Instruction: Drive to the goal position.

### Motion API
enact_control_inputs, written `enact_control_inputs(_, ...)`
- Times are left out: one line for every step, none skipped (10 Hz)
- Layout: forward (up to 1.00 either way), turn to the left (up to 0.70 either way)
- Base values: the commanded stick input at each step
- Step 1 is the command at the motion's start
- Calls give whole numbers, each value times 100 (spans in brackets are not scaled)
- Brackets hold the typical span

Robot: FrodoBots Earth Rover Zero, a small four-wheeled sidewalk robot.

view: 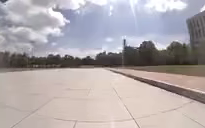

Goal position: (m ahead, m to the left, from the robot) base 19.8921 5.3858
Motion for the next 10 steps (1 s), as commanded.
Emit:
enact_control_inputs(70,0)
enact_control_inputs(70,0)
enact_control_inputs(70,0)
enact_control_inputs(70,0)
enact_control_inputs(70,0)
enact_control_inputs(70,0)
enact_control_inputs(70,0)
enact_control_inputs(70,0)
enact_control_inputs(70,0)
enact_control_inputs(70,0)
